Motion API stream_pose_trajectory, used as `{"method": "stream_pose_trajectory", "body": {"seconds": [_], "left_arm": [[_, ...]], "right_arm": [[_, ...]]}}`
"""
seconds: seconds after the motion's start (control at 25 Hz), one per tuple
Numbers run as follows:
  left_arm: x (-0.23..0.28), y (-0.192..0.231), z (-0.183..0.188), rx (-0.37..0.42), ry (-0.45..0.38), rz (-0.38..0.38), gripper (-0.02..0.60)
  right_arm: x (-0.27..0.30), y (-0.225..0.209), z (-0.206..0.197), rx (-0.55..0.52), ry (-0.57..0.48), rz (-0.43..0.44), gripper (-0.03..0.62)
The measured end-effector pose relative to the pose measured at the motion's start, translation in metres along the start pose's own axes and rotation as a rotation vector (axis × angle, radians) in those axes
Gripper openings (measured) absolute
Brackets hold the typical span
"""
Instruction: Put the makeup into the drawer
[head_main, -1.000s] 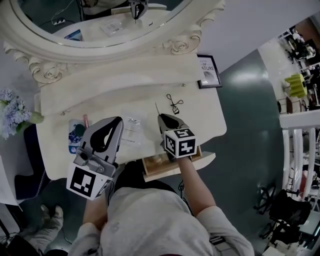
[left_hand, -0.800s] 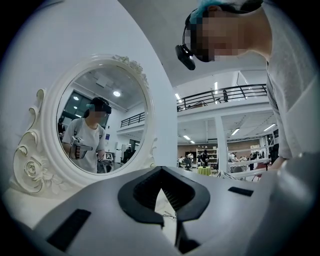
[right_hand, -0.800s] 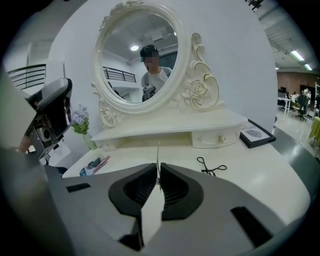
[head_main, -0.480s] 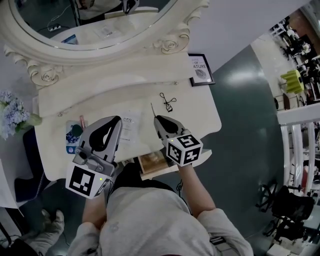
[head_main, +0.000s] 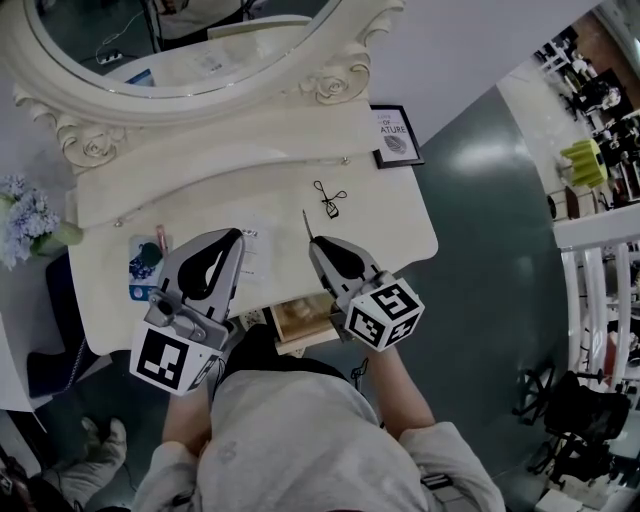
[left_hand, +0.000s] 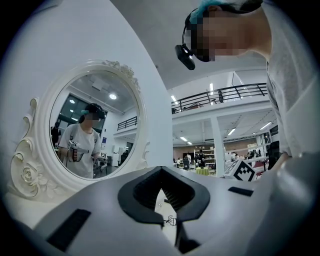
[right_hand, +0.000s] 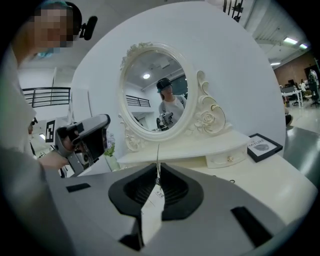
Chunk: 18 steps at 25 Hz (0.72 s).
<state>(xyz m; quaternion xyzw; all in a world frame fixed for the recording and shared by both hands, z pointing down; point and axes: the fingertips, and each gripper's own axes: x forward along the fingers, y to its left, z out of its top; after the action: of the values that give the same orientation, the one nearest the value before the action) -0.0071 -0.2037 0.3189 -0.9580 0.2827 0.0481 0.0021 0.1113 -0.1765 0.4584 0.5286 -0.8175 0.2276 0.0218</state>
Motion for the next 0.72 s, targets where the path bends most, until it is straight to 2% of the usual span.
{"method": "stream_pose_trajectory", "body": {"seconds": [0.28,0.52,0.72], "left_arm": [[-0.006,-0.013,0.005,0.012,-0.005,0.01,0.011],[-0.014,-0.025,0.009,0.02,-0.007,0.028,0.011],[-0.023,-0.033,0.012,0.027,-0.01,0.049,0.012]], "right_arm": [[-0.027,0.012,0.002,-0.035,-0.029,0.058,0.038],[-0.043,0.018,-0.015,-0.107,0.02,0.114,0.037],[-0.055,0.02,-0.039,-0.176,0.099,0.161,0.038]]}}
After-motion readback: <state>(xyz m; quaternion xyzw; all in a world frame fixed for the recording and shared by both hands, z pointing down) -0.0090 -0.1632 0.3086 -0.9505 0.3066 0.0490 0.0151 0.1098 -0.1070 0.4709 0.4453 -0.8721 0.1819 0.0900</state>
